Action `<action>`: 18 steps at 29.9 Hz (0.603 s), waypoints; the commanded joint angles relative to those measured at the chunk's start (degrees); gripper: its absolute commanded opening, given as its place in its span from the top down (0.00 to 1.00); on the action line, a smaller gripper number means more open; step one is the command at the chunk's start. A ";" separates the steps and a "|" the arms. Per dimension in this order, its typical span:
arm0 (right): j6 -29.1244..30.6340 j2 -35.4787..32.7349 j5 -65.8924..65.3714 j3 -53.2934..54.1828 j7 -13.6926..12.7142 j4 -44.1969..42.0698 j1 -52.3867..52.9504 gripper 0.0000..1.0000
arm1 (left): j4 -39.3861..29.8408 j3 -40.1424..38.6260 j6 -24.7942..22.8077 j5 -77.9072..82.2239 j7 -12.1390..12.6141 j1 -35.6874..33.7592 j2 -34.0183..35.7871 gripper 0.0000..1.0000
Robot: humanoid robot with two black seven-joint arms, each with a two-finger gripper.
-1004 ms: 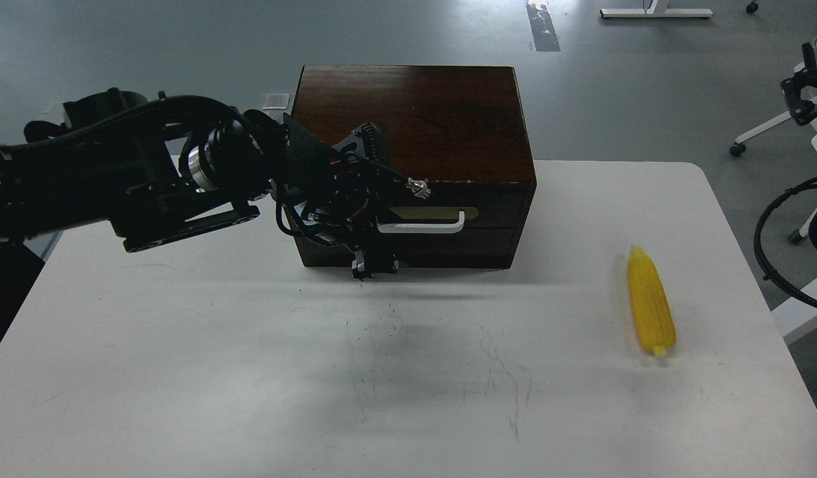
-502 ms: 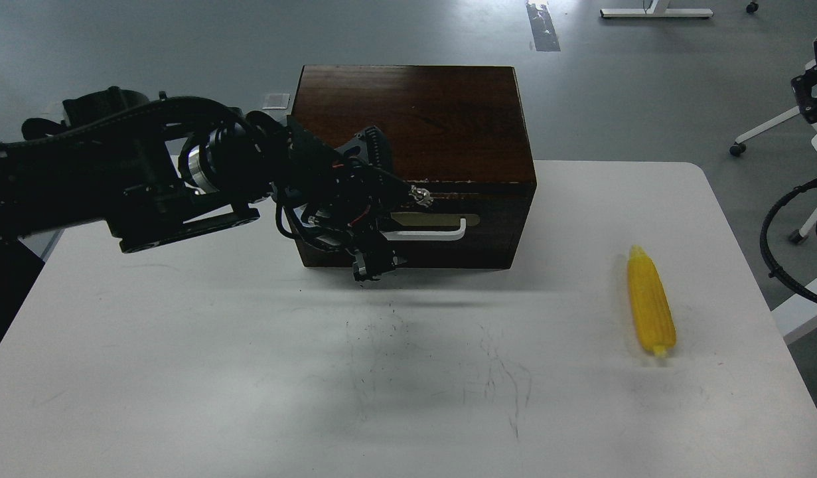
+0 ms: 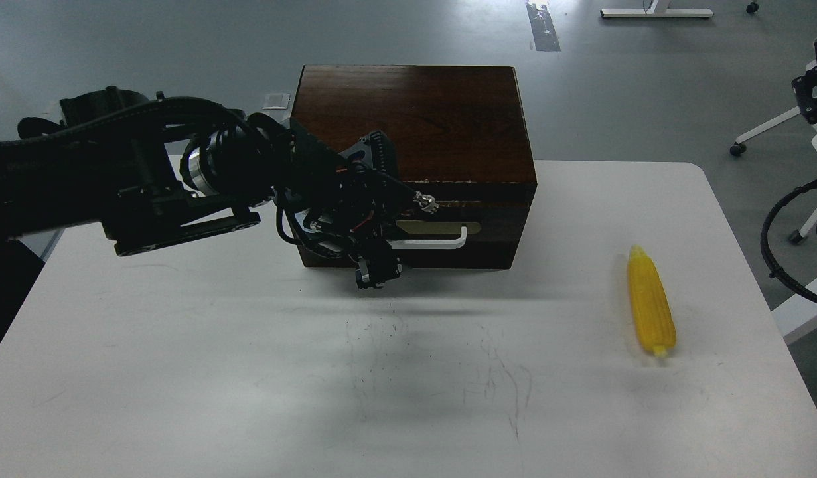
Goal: Put corn in drawer with both arms
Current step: 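Pull the drawer out toward the robot with the left gripper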
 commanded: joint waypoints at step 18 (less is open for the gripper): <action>0.00 0.01 0.00 0.00 0.09 -0.09 -0.09 0.00 | -4.67 0.30 -0.05 0.02 -0.01 -0.34 3.53 0.65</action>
